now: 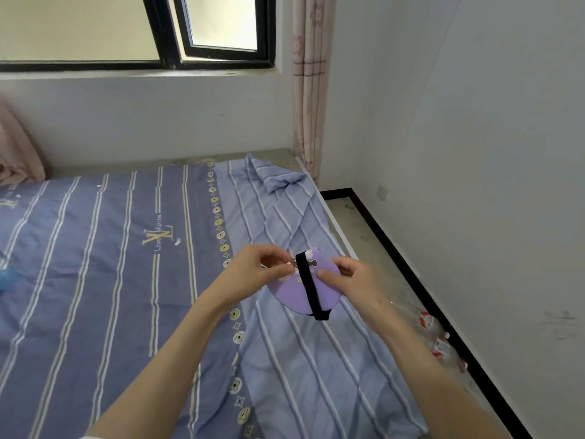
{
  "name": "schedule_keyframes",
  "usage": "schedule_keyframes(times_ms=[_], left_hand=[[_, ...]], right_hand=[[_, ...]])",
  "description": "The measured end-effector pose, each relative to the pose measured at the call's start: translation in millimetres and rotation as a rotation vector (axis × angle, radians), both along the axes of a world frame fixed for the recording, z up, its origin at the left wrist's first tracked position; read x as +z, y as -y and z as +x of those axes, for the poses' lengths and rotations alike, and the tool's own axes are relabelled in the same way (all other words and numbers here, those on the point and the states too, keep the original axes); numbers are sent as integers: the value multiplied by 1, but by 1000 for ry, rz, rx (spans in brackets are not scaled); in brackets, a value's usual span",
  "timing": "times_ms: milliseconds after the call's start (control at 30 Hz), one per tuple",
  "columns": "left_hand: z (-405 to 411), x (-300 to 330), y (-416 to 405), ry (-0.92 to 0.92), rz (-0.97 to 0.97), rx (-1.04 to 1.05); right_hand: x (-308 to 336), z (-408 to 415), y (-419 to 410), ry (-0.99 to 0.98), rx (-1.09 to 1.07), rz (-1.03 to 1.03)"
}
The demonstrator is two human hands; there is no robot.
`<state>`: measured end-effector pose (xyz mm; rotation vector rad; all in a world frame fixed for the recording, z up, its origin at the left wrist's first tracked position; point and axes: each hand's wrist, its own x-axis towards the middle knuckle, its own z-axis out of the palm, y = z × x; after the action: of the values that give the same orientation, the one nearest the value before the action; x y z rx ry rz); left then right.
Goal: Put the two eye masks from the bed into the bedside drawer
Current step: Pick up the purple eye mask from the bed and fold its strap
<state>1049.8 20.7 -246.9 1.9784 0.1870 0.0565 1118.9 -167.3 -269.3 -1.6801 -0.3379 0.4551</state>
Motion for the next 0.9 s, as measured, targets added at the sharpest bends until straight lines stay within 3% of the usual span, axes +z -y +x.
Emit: schedule_keyframes(times_ms=[67,267,533,633,800,900], left_hand=[[-9,0,-1,5,-33,87],[-67,-10,1,51,-391,524],[-214,-50,33,70,-407,1037],[-293,-53,39,15,-177,1242],[-444,-41,52,-262,489,1357],[-526,-37,61,-414,677,1491]], right_hand=[[1,-3,-4,-41,12,62],[0,-22,-30,-153,208,104],[-17,-107,-72,-105,640,-20],[-20,-154,-92,83,812,-101],[-10,-266,-148,364,1101,-87],[-4,-348,-179,515,1280,-22]])
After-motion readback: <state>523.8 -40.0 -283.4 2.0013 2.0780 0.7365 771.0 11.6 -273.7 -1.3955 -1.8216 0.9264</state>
